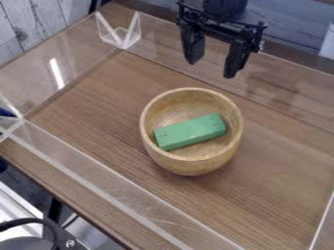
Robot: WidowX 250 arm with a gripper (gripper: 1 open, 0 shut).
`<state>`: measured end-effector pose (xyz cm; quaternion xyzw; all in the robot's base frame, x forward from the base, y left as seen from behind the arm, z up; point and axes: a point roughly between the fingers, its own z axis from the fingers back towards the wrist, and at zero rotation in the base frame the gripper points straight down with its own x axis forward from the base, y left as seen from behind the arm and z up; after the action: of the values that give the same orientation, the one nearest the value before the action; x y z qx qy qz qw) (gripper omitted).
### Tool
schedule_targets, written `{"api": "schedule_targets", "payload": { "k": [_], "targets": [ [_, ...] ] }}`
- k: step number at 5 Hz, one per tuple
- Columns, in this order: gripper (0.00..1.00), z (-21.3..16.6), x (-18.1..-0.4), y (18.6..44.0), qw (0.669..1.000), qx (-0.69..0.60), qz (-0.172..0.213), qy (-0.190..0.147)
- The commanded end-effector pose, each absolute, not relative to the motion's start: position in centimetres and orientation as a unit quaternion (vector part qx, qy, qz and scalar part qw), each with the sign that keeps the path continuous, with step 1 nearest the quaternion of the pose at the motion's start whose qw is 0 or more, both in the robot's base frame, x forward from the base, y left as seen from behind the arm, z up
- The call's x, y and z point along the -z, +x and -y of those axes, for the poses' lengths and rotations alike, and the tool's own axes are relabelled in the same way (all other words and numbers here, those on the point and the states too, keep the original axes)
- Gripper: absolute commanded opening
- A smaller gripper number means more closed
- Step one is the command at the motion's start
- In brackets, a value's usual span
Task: Remove the green block from inside the brown bowl and put it on the table
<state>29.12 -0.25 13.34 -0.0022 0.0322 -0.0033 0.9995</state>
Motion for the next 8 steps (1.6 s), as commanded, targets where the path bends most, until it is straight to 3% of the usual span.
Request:
{"api": "schedule_targets", "payload": {
  "k": [1,3,8],
  "targets": [
    [1.00,0.1,-12.3,28.6,0.999,0.021,-0.046,0.003],
    [1.00,-0.7,-9.5,26.6,0.993,0.090,-0.074,0.019],
    [1.00,-2.1,-4.5,26.0,0.984,0.145,-0.106,0.012]
  ]
}}
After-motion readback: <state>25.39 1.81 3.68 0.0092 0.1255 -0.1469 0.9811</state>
